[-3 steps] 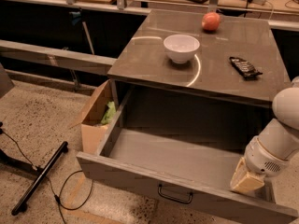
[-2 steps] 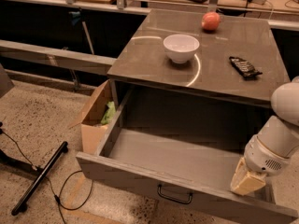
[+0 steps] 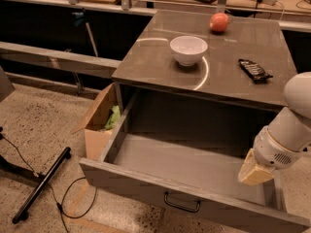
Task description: Open top drawer
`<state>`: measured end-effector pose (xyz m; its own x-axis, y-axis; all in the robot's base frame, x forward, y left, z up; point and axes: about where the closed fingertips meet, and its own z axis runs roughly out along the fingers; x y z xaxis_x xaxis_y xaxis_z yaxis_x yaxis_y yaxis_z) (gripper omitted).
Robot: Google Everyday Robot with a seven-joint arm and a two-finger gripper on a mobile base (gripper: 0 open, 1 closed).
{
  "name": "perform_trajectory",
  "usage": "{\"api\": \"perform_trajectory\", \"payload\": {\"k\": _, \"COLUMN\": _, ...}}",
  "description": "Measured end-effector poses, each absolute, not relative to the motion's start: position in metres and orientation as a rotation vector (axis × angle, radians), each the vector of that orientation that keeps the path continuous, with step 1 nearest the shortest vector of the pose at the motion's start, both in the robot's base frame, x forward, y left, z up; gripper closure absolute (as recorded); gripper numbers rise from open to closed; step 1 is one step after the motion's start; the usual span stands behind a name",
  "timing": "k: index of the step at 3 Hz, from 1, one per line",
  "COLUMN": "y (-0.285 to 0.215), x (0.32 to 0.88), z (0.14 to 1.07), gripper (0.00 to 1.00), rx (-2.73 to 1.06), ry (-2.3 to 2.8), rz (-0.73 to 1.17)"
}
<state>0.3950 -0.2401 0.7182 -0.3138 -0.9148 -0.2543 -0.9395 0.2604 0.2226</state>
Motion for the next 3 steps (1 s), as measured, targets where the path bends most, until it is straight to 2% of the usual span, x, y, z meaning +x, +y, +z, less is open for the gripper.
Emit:
{"api": "perform_trajectory", "payload": {"k": 1, "y": -0.249, "x": 0.418, "z": 0.723, "gripper": 1.00, "rx": -1.770, "ry": 2.416, "rz": 0.406}}
{"api": "perform_trajectory", "payload": {"k": 3, "y": -0.259, "x": 0.421, "z": 0.697, "gripper": 1.00, "rx": -1.762, "ry": 2.437, "rz": 0.378}}
